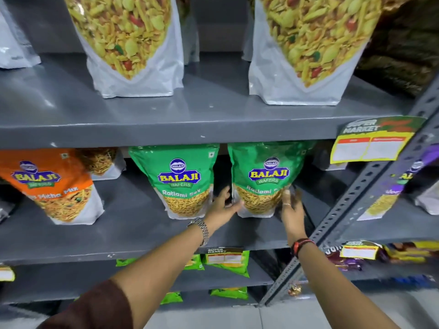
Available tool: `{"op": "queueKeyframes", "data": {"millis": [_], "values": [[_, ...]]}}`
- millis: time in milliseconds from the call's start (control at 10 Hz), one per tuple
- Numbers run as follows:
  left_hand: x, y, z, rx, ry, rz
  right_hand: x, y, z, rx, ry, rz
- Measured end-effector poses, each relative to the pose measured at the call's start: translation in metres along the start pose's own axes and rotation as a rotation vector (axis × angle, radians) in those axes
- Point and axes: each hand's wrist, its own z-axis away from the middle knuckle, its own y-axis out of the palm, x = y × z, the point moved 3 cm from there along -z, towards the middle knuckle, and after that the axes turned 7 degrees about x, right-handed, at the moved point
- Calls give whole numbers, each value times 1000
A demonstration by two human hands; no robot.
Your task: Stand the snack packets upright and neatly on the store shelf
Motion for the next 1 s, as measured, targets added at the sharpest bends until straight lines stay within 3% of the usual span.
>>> {"op": "queueKeyframes", "data": {"millis": [100,300,600,800,900,1000], "values": [[-8,2,-21,-9,-6,-164,-3,4,-9,118,70,-38],[-12,5,-40,-33,15,-188,-4,3,-16,63,130,-212],[-23,30,-57,-6,84,-117,-13,-22,-44,-51,155,-95],[-25,35,-60,25,80,-119,-8,-30,-44,34,162,-110],[-25,31,-47,-31,99,-174,-3,-28,-29,0,170,-10],[-22,22,-16,-221,264,-200,9,-31,6,-136,-76,127]]}}
